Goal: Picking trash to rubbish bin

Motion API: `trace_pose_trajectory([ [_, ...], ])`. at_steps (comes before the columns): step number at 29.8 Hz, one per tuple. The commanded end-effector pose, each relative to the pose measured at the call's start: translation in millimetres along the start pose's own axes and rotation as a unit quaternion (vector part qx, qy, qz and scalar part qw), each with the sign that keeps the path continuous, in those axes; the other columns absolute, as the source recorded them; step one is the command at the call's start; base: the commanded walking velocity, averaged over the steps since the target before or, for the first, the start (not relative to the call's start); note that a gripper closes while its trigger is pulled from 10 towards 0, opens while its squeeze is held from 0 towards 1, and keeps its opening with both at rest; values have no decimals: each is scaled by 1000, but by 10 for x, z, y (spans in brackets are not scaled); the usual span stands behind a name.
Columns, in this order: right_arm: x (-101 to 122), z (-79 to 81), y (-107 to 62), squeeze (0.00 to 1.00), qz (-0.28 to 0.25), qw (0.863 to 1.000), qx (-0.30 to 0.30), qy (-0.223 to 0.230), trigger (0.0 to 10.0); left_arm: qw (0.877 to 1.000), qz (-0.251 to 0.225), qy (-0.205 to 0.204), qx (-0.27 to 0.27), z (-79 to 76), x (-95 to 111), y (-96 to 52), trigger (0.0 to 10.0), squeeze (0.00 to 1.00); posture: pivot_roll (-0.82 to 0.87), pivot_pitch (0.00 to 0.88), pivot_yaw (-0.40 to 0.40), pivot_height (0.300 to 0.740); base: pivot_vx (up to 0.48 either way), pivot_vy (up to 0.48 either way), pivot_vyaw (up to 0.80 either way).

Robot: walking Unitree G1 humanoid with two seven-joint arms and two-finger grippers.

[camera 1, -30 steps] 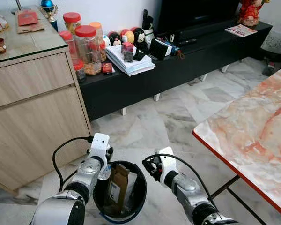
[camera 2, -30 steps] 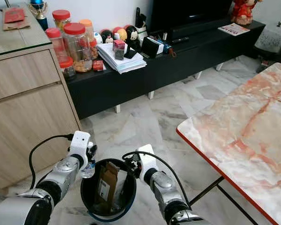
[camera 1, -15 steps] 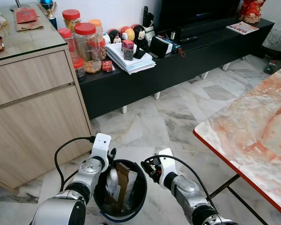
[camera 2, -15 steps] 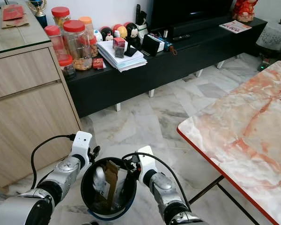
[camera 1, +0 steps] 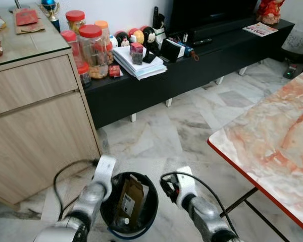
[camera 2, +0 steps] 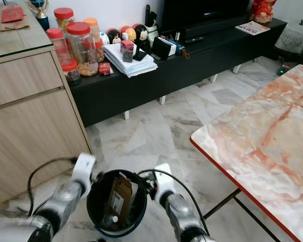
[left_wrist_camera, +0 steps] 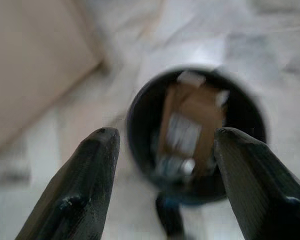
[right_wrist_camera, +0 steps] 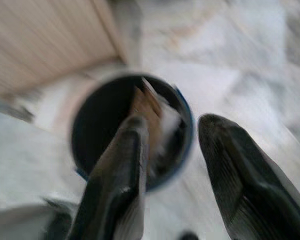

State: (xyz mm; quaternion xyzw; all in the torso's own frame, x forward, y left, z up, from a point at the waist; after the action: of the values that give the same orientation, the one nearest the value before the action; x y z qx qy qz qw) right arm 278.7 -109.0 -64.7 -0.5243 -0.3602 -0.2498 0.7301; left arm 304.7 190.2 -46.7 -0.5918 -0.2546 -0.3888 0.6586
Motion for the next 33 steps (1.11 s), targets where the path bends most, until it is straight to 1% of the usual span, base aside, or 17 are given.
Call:
trace_pose_trajectory([
  [1,-195,-158,-74,0,29,998,-49,23,10000,998,20,-48,41,163,-168,-54,10000,0,13,70,-48,740,0,0,0],
  [2,-294,-213,-116,0,43,996,-65,34,10000,995,28,-72,59,231,-261,-90,10000,0,20,65,-45,740,0,0,0],
  [3,-294,-213,-116,0,43,996,-65,34,10000,995,28,-72,59,231,-261,-90,10000,0,20,65,-45,740,0,0,0],
  [5,-404,-243,-162,0,57,995,-73,37,10000,991,37,-97,81,303,-371,-137,10000,0,27,60,-46,740,0,0,0],
  [6,-404,-243,-162,0,57,995,-73,37,10000,991,37,-97,81,303,-371,-137,10000,0,27,60,-46,740,0,0,0],
  [7,-545,-288,-227,0,75,992,-89,43,10000,988,50,-104,98,353,-504,-194,10000,0,29,57,-46,740,0,0,0],
  [8,-590,-304,-250,0,81,991,-95,45,10000,988,54,-105,103,367,-544,-213,10000,0,29,57,-46,740,0,0,0],
  [9,-590,-304,-250,0,81,991,-95,45,10000,988,54,-105,103,367,-544,-213,10000,0,29,57,-46,740,0,0,0],
  [10,-645,-333,-283,0,87,989,-105,50,10000,986,58,-107,110,389,-584,-233,10000,0,31,54,-47,740,0,0,0],
  [11,-724,-377,-332,0,93,986,-121,66,10000,985,61,-109,117,416,-622,-254,10000,0,34,53,-49,740,0,0,0],
  [12,-724,-377,-332,0,93,986,-121,66,10000,985,61,-109,117,416,-622,-254,10000,0,34,53,-49,740,0,0,0],
  [14,-836,-439,-407,0,103,980,-144,86,10000,986,75,-84,119,422,-705,-290,10000,0,34,55,-46,740,0,0,0],
  [16,-875,-454,-429,0,109,978,-152,91,10000,987,83,-71,119,417,-746,-307,10000,0,27,57,-43,740,0,0,0],
  [17,-913,-456,-449,0,114,977,-155,95,10000,986,92,-70,123,420,-800,-329,10000,0,19,58,-44,740,0,0,0],
  [20,-959,-449,-469,0,121,976,-156,97,10000,984,99,-71,129,418,-846,-350,10000,0,22,59,-46,740,0,0,0],
  [25,-928,-444,-452,0,112,975,-162,105,10000,983,106,-81,127,398,-889,-363,10000,0,21,60,-46,740,0,0,0],
  [33,-885,-417,-418,0,105,975,-163,105,10000,982,109,-77,130,421,-908,-377,10000,0,12,52,-40,740,0,0,0],
])
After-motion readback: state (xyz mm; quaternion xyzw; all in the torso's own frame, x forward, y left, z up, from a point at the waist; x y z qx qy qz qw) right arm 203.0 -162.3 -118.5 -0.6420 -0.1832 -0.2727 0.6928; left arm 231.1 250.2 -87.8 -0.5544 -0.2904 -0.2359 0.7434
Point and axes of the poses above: a point about 5 cm out from each wrist's last joint towards the gripper, its own y axis pointing out of the wrist towards the gripper, its own x axis along the axis of the wrist's last joint, z = x × y, the point moved 4 cm from there along y, pointing out of the wrist towards the gripper, and after that the axes turned 3 degrees about y, right-handed, at the moved point
